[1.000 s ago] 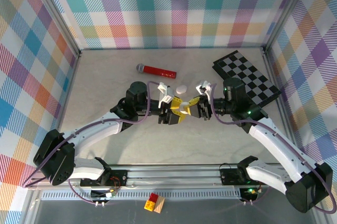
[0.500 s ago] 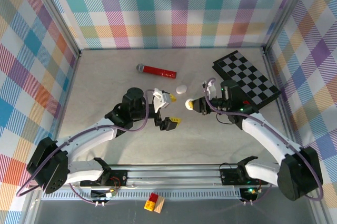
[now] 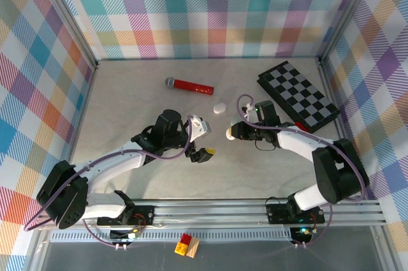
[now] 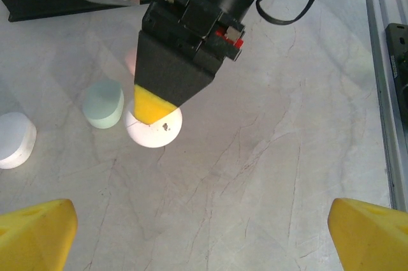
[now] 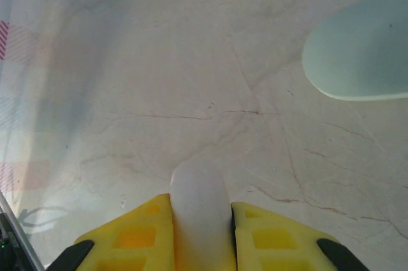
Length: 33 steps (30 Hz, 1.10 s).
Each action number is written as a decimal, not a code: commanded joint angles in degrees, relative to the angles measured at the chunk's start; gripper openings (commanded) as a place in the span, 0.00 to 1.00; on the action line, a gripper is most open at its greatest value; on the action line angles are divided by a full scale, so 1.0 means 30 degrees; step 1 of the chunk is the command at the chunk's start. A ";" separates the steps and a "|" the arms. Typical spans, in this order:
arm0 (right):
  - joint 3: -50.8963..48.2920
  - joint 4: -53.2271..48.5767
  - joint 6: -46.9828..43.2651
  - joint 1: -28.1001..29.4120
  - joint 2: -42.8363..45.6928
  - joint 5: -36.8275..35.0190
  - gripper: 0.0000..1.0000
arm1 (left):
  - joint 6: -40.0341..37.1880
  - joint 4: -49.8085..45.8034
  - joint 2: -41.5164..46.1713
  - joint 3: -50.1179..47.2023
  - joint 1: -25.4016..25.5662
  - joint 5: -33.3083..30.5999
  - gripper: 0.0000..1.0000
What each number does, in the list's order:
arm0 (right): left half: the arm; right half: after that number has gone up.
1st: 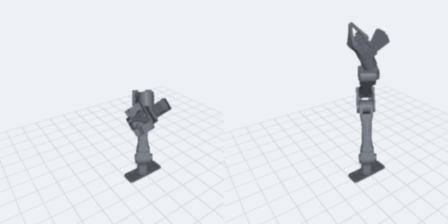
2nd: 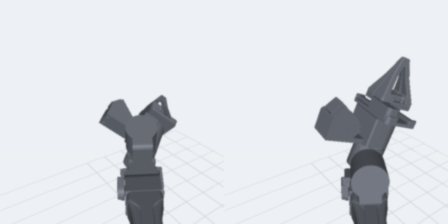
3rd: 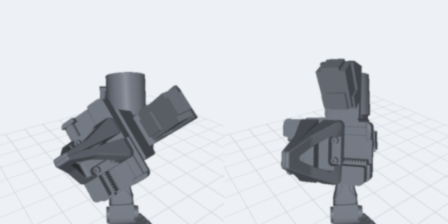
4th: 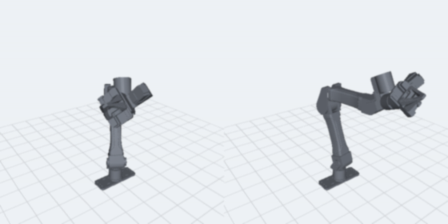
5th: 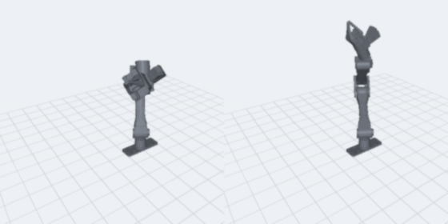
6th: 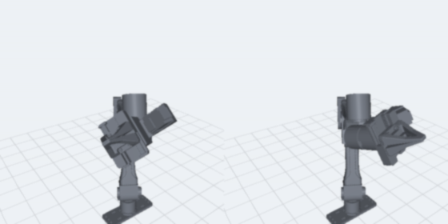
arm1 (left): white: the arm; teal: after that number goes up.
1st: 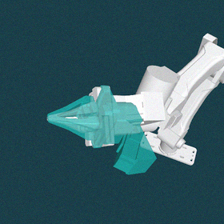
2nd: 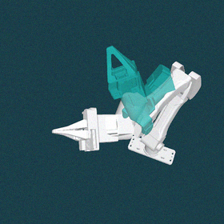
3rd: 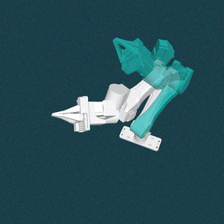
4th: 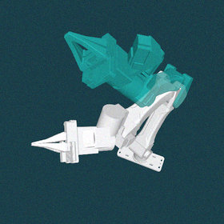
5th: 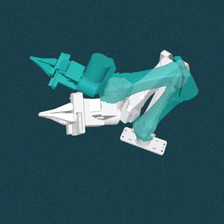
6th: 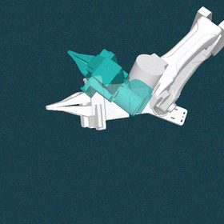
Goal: Insert the wireless bluetooth earbuds into the charging case
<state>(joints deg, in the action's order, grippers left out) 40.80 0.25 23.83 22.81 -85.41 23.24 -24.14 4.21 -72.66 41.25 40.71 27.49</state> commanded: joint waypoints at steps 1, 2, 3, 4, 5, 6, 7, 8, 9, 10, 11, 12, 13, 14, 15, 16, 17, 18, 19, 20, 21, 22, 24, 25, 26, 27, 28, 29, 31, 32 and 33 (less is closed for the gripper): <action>-0.0360 0.1011 0.0647 -0.0103 -0.1194 -0.0015 0.18 | -0.0391 0.0070 -0.0179 -0.0129 0.0219 0.0052 1.00; -0.0363 0.1136 0.0696 -0.0103 -0.1531 0.0042 0.18 | -0.0391 0.0038 -0.0211 -0.0100 0.0229 0.0081 1.00; -0.0385 0.1276 0.0820 -0.0110 -0.1858 0.0087 0.18 | -0.0398 -0.0018 -0.0212 -0.0070 0.0226 0.0068 1.00; -0.0400 0.1368 0.0916 -0.0129 -0.2087 0.0060 0.18 | -0.0391 -0.0067 -0.0212 -0.0070 0.0223 0.0081 1.00; -0.0412 0.1474 0.0974 -0.0132 -0.2277 0.0043 0.18 | -0.0399 -0.0083 -0.0184 -0.0092 0.0226 0.0023 1.00; -0.0400 0.1520 0.1014 -0.0132 -0.2379 -0.0025 0.19 | -0.0363 -0.0062 -0.0165 -0.0127 0.0229 -0.0041 1.00; -0.0415 0.1528 0.1072 -0.0132 -0.2416 -0.0158 0.21 | -0.0196 0.0027 -0.0154 -0.0179 0.0216 -0.0165 1.00; -0.0393 0.1491 0.1089 -0.0132 -0.2466 -0.0362 0.25 | 0.0113 0.0268 -0.0181 -0.0321 0.0185 -0.0329 1.00; -0.0366 0.1365 0.1086 -0.0132 -0.2403 -0.0549 0.29 | 0.0408 0.0752 -0.0253 -0.0524 0.0095 -0.0426 1.00; -0.0333 0.1230 0.1051 -0.0150 -0.2312 -0.0745 0.34 | 0.0782 0.1261 -0.0340 -0.0744 -0.0066 -0.0538 1.00; -0.0343 0.1110 0.1021 -0.0176 -0.2194 -0.0942 0.39 | 0.1122 0.1684 -0.0401 -0.0938 -0.0241 -0.0605 1.00; -0.0299 0.0971 0.0967 -0.0190 -0.2006 -0.1155 0.43 | 0.1529 0.2184 -0.0417 -0.1139 -0.0514 -0.0631 1.00; -0.0298 0.0773 0.0873 -0.0205 -0.1716 -0.1405 0.48 | 0.1967 0.2654 -0.0364 -0.1388 -0.0804 -0.0797 1.00; -0.0281 0.0501 0.0752 -0.0220 -0.1392 -0.1698 0.52 | 0.2349 0.3077 -0.0265 -0.1607 -0.1094 -0.1171 1.00; -0.0216 0.0241 0.0524 -0.0242 -0.0897 -0.2094 0.55 | 0.2680 0.3468 -0.0095 -0.1855 -0.1413 -0.1823 1.00; -0.0129 -0.0143 0.0201 -0.0249 -0.0355 -0.2529 0.60 | 0.2919 0.3691 0.0159 -0.2124 -0.1714 -0.2748 1.00; 0.0021 -0.0621 -0.0095 -0.0258 0.0114 -0.3001 0.63 | 0.3077 0.3893 0.0435 -0.2392 -0.1971 -0.3506 1.00; 0.0206 -0.1202 -0.0522 -0.0278 0.0692 -0.3668 0.66 | 0.3311 0.4183 0.0842 -0.2825 -0.2342 -0.4377 1.00; 0.0402 -0.1777 -0.0953 -0.0278 0.1418 -0.4420 0.71 | 0.3655 0.4517 0.1288 -0.3232 -0.2745 -0.5451 1.00; 0.0492 -0.2138 -0.1359 -0.0307 0.2066 -0.5069 0.75 | 0.3856 0.4752 0.1712 -0.3571 -0.3078 -0.6404 1.00; 0.0579 -0.2403 -0.1922 -0.0355 0.2862 -0.5893 0.78 | 0.3991 0.4927 0.2203 -0.3974 -0.3482 -0.7562 1.00; 0.0634 -0.2534 -0.2450 -0.0395 0.3705 -0.6952 0.82 | 0.4082 0.5012 0.2702 -0.4312 -0.3884 -0.8854 1.00; 0.0534 -0.2469 -0.3656 -0.0664 0.5192 -0.8797 0.90 | 0.4106 0.5189 0.3641 -0.5012 -0.4686 -1.1136 1.00; 0.0364 -0.2166 -0.4327 -0.0850 0.5980 -0.9783 0.94 | 0.4165 0.5541 0.4041 -0.5478 -0.5199 -1.2219 1.00; 0.0082 -0.1672 -0.4882 -0.1147 0.6543 -1.0566 0.95 | 0.4291 0.6039 0.4315 -0.5913 -0.5694 -1.2879 1.00; -0.0446 -0.0799 -0.5522 -0.1544 0.7119 -1.1441 0.98 | 0.4522 0.6851 0.4490 -0.6572 -0.6360 -1.3364 1.00; -0.1212 0.0463 -0.6165 -0.1947 0.7496 -1.2394 0.99 | 0.4763 0.7761 0.4482 -0.7163 -0.7056 -1.3653 1.00; -0.1950 0.1740 -0.6801 -0.2318 0.7649 -1.3172 0.99 | 0.4941 0.8513 0.4336 -0.7565 -0.7647 -1.3709 1.00; -0.3437 0.4339 -0.7419 -0.3468 0.7413 -1.4175 0.99 | 0.5235 1.0526 0.3387 -0.8417 -0.8817 -1.3477 1.00; -0.3850 0.5148 -0.7315 -0.4034 0.7109 -1.4179 0.99 | 0.5291 1.1057 0.2855 -0.8531 -0.9258 -1.3176 1.00; -0.4482 0.6309 -0.6966 -0.4895 0.6588 -1.3877 0.99 | 0.5372 1.1661 0.2174 -0.8588 -0.9616 -1.2886 1.00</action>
<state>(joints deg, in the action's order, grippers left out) 31.90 9.76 6.42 12.16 -62.50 -12.91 -10.11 30.09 -62.74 16.78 14.50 -9.43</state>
